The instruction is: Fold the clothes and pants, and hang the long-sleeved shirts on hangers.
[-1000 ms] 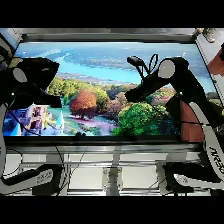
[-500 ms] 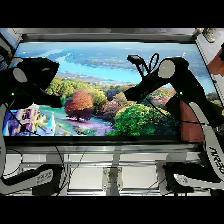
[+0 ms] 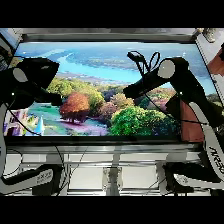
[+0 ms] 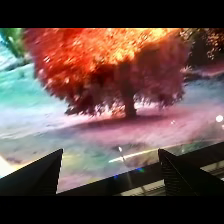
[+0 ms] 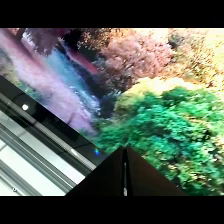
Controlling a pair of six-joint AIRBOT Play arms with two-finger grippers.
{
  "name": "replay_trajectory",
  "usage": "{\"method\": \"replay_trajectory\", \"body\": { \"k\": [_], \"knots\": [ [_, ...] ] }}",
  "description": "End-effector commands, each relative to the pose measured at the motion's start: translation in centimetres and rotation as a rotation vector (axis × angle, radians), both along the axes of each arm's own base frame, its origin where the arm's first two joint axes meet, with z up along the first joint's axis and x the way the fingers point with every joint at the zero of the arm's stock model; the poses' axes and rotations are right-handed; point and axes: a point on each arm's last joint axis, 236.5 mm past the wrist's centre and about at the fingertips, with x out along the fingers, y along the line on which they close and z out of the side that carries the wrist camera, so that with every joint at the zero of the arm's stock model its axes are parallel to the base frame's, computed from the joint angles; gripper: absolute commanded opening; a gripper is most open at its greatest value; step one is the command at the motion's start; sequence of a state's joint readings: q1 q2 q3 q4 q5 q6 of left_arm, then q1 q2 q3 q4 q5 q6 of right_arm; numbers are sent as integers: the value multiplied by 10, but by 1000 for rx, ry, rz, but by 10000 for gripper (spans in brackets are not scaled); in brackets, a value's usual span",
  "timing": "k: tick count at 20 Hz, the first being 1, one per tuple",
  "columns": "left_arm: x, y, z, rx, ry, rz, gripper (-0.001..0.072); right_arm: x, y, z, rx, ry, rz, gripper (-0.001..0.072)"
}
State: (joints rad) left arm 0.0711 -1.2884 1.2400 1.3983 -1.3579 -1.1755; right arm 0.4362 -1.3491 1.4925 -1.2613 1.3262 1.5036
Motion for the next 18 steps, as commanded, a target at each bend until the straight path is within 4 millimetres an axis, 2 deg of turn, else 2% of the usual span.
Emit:
{"method": "replay_trajectory", "body": {
  "k": [1, 4, 5, 7, 9, 13, 14, 15, 18],
  "knots": [
    [18, 36, -6, 176, -67, -110, 684, 3, 1, 1, 5, -14, 1, 15],
    [69, 116, 2, 572, -206, -225, 685, 3, 1, 1, 1, -23, 17, 15],
    [80, 132, 4, 660, -228, -258, 685, 3, 1, 1, 1, -23, 17, 16],
    [98, 138, -5, 694, -263, -286, 684, 3, 1, 1, 0, -22, 18, 15],
    [107, 149, -23, 721, -250, -310, 685, 3, 1, 1, 1, -22, 17, 16],
    [99, 190, -54, 781, -147, -316, 681, 4, 2, 2, 4, -27, 15, 15],
    [95, 200, -58, 780, -132, -299, 665, 6, 2, 2, 7, -33, 13, 15],
    [91, 211, -61, 779, -117, -280, 613, 7, 3, 3, 11, -41, 10, 15],
    [78, 238, -62, 780, -94, -220, 604, 12, 5, 5, 20, -59, 4, 15]
  ]
}}
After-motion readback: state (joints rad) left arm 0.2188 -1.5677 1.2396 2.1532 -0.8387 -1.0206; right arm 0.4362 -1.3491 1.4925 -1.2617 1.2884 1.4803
